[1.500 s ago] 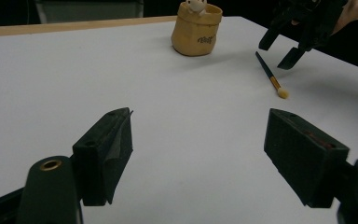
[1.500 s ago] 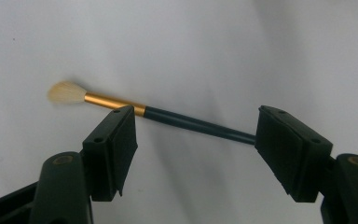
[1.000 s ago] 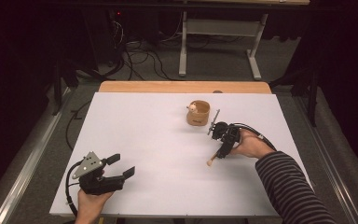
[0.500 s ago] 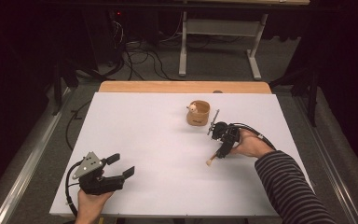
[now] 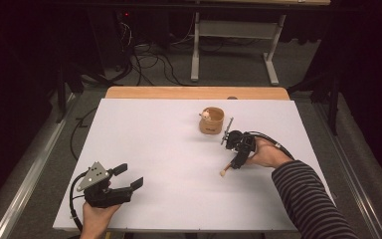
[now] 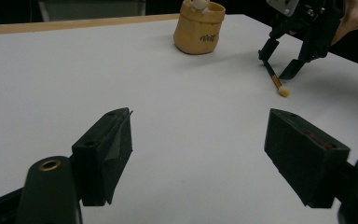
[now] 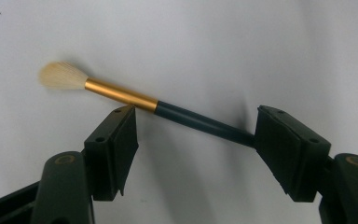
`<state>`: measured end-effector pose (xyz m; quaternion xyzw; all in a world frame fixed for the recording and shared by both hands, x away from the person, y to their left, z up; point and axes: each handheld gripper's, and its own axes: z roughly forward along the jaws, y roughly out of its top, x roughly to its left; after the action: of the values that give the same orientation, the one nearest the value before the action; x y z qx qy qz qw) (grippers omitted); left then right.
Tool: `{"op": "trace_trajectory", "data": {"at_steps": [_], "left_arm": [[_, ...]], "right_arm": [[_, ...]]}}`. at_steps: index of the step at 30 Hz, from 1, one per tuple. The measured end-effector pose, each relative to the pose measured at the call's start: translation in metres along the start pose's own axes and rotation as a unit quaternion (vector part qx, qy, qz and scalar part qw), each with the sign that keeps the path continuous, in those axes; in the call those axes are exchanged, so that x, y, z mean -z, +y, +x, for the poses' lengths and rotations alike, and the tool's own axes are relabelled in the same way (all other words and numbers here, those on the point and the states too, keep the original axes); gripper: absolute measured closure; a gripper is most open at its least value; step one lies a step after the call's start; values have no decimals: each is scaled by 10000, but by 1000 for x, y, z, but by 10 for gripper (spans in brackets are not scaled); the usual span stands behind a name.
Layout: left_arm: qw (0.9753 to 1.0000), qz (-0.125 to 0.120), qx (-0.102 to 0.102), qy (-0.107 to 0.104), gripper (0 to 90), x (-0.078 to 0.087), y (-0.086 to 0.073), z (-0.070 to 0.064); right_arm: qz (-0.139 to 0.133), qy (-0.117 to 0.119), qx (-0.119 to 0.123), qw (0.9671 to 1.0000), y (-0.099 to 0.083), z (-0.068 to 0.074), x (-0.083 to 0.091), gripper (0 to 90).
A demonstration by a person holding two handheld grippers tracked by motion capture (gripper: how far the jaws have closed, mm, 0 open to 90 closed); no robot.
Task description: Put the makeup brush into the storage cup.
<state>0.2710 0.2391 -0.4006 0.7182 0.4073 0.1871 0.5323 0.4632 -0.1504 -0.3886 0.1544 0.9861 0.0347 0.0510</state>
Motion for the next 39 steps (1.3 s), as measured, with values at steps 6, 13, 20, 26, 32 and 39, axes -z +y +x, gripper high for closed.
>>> {"op": "trace_trajectory", "data": {"at_steps": [6,13,20,26,32,39], "left_arm": [[10000,-12,13,0,240,0,0,0],[10000,-9,2,-12,240,0,0,0],[10000,-6,-11,-12,240,0,0,0],[10000,-6,-2,-18,240,0,0,0],[10000,-3,-10,-18,240,0,0,-1],[10000,-3,-19,-22,241,0,0,-1]], "right_arm": [[-8,-79,63,9999,4,1,-3,323],[55,197,-5,9998,6,-3,-6,370],[39,228,-96,9997,6,-3,-5,460],[48,213,-226,9995,5,-2,-3,559],[120,207,-291,9993,5,-1,-2,683],[209,200,-306,9991,6,0,-2,780]]}}
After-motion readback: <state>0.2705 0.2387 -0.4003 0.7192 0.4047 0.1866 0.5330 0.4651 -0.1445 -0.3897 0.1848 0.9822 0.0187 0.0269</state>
